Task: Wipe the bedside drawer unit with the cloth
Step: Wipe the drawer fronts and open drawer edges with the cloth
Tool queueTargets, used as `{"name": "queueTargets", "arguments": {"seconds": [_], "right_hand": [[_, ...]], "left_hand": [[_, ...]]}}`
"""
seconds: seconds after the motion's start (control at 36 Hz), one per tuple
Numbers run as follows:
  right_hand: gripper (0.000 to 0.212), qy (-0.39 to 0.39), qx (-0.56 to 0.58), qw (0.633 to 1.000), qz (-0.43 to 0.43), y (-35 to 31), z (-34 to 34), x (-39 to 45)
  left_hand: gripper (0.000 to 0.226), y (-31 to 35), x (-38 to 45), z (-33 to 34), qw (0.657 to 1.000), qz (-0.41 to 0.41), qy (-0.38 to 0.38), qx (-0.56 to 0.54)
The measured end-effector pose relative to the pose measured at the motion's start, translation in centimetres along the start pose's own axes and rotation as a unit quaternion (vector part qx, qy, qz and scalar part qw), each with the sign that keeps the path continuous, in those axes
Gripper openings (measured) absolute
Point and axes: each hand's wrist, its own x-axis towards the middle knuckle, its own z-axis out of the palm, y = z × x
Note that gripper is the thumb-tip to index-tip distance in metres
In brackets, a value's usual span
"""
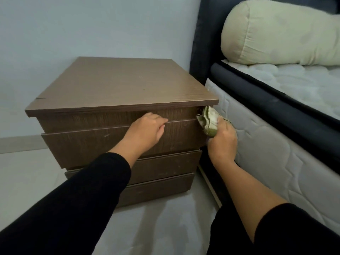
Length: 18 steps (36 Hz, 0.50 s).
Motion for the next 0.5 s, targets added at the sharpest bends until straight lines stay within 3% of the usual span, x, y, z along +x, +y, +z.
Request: {"name": "queueTargets", "arguments": {"seconds": [0.08,0.22,0.5], "right_hand": [[0.063,-0.001,0.011,0.999,-0.034,0.7,-0.1,0.6],[0.07,-0.089,0.006,0.991,-0.103,0.4,-0.2,1.5],[0.065,-0.065,0.01,0.992,-0.105,0.2,-0.6,1.3]], "left_hand": [[0.034,1.0,0.7,0.6,1.0,-0.013,-0.003,-0.019],[0.033,2.1,1.5,1.3,0.998,-0.056,0.003,-0.034],[0.028,2.7,1.6,0.9,0.995,-0.091,-0.006,-0.05]]}}
